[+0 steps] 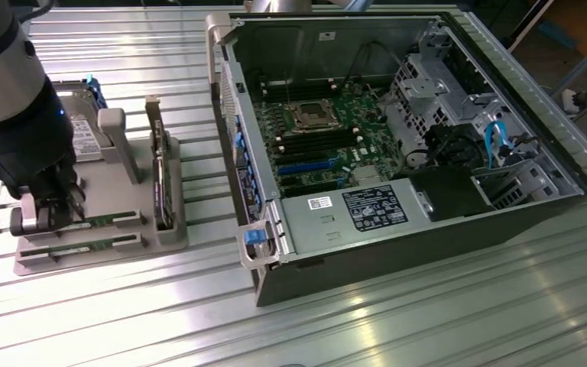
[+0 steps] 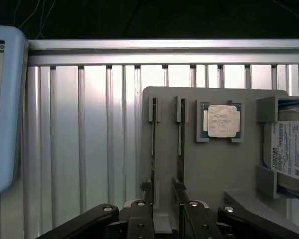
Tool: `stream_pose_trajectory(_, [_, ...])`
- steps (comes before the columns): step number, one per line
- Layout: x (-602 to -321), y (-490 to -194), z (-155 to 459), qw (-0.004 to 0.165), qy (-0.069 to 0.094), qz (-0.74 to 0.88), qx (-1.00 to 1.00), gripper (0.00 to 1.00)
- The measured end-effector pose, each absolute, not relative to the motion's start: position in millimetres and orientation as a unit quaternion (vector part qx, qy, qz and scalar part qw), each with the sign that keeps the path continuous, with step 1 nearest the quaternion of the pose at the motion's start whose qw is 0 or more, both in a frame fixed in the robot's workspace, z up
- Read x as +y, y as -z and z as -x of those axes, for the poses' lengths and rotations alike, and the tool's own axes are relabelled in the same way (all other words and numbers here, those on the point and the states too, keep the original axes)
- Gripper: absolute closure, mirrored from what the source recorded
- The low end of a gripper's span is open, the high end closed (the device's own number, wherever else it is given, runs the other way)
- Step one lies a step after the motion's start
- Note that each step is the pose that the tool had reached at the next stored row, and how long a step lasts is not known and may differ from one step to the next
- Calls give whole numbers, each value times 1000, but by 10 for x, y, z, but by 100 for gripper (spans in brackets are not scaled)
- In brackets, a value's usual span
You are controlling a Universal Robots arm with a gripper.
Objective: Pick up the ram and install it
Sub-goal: 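Pick up the ram and move it above insertion slot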
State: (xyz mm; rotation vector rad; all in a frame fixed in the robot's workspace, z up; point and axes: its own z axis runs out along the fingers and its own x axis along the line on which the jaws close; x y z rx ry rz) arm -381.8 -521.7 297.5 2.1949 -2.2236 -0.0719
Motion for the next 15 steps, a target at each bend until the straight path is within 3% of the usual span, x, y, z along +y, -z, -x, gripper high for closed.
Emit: stream_pose_trajectory(15, [-5303,-2672,3817,8,23,-702,-711,70])
